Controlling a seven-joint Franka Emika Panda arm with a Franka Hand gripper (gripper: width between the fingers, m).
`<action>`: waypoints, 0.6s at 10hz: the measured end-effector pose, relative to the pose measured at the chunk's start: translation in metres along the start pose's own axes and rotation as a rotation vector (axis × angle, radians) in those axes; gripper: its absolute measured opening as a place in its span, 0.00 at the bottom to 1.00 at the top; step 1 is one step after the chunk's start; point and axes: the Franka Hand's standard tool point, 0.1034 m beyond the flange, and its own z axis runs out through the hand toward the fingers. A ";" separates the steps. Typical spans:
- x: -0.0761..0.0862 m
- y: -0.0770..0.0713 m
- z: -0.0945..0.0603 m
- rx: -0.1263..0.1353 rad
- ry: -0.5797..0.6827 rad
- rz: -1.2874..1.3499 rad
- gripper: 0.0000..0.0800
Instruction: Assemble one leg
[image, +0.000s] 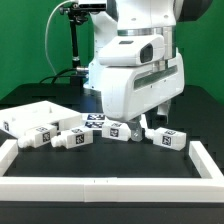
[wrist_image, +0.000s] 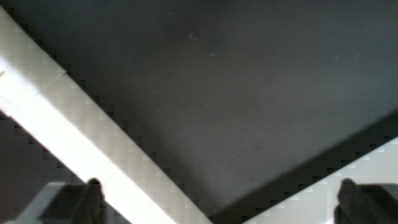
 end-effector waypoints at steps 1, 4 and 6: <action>0.000 0.000 0.000 0.000 0.000 0.000 0.81; 0.000 0.000 0.000 0.000 -0.001 -0.002 0.81; -0.001 0.000 0.000 0.000 -0.002 0.000 0.81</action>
Offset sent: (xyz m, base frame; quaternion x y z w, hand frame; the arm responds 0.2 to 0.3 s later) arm 0.0000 0.0000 0.0000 0.0000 0.0000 0.0000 1.0000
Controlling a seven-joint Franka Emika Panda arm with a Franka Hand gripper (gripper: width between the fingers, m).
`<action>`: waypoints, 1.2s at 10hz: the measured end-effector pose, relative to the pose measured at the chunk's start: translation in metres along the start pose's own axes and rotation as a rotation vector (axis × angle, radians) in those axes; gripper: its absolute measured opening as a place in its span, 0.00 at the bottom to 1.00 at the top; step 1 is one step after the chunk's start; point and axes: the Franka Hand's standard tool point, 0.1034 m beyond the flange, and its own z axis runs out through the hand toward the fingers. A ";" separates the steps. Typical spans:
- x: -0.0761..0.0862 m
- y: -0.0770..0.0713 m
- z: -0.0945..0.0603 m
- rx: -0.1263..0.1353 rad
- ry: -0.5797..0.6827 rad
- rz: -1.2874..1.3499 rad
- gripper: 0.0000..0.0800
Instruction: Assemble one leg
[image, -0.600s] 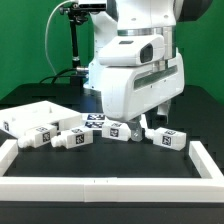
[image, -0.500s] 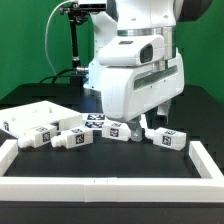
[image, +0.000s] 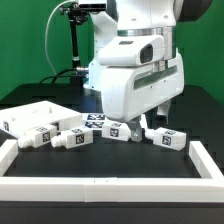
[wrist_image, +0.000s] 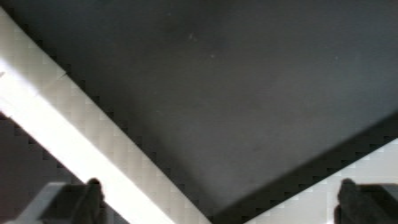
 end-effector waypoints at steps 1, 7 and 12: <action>-0.009 0.004 -0.002 -0.003 -0.005 0.016 0.81; -0.095 0.009 -0.026 -0.004 -0.049 0.093 0.81; -0.112 0.000 -0.029 -0.010 -0.057 0.105 0.81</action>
Offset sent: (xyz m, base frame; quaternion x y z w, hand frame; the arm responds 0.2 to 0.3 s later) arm -0.0512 -0.0623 0.0221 -0.0045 -0.0206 0.0148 0.9997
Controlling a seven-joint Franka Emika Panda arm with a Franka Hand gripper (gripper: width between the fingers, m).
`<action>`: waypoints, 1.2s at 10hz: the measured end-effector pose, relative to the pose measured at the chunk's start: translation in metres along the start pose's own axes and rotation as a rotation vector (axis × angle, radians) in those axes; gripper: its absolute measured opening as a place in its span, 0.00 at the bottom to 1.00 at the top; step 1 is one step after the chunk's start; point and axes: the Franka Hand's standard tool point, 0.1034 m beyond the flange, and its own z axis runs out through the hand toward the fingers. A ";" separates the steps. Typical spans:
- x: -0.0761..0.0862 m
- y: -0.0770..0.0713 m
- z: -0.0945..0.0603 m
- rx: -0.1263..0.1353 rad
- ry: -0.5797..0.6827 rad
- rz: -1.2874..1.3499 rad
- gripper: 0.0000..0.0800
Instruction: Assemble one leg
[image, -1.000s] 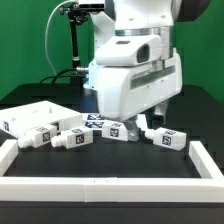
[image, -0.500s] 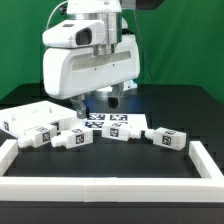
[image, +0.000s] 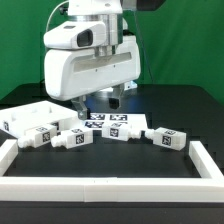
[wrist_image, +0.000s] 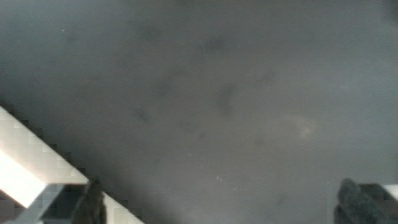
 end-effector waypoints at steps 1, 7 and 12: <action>-0.021 -0.008 -0.004 -0.002 -0.010 0.019 0.81; -0.060 -0.031 -0.001 -0.013 -0.018 0.105 0.81; -0.125 -0.058 0.016 0.011 -0.066 0.129 0.81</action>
Offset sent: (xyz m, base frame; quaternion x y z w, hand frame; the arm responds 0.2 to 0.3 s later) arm -0.0174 -0.0201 0.0066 -0.0537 -0.0182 0.0606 0.9965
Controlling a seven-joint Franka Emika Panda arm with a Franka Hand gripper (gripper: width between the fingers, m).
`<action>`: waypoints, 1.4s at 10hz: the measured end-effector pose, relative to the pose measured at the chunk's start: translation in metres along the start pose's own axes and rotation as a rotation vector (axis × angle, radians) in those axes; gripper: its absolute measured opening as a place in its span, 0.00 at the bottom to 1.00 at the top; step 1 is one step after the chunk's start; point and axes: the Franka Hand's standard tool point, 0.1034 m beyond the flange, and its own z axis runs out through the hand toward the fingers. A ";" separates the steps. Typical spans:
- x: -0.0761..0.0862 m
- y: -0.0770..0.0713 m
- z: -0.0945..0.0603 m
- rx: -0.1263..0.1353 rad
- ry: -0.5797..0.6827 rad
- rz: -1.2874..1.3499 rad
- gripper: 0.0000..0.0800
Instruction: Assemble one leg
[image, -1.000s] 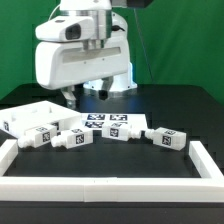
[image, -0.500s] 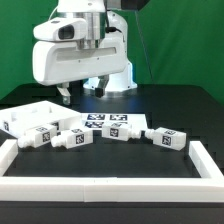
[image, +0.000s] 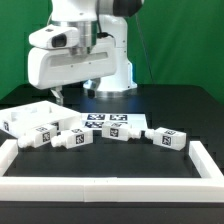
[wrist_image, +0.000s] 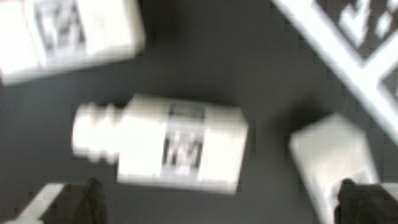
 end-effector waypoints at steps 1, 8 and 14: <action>-0.034 -0.001 0.008 0.021 -0.022 0.003 0.81; -0.062 -0.013 0.027 0.028 0.003 0.048 0.81; -0.116 -0.017 0.062 -0.019 -0.010 0.005 0.81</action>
Offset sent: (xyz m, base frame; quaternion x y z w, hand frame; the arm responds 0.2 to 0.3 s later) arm 0.0000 0.0000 0.0000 0.0000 0.0000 0.0000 1.0000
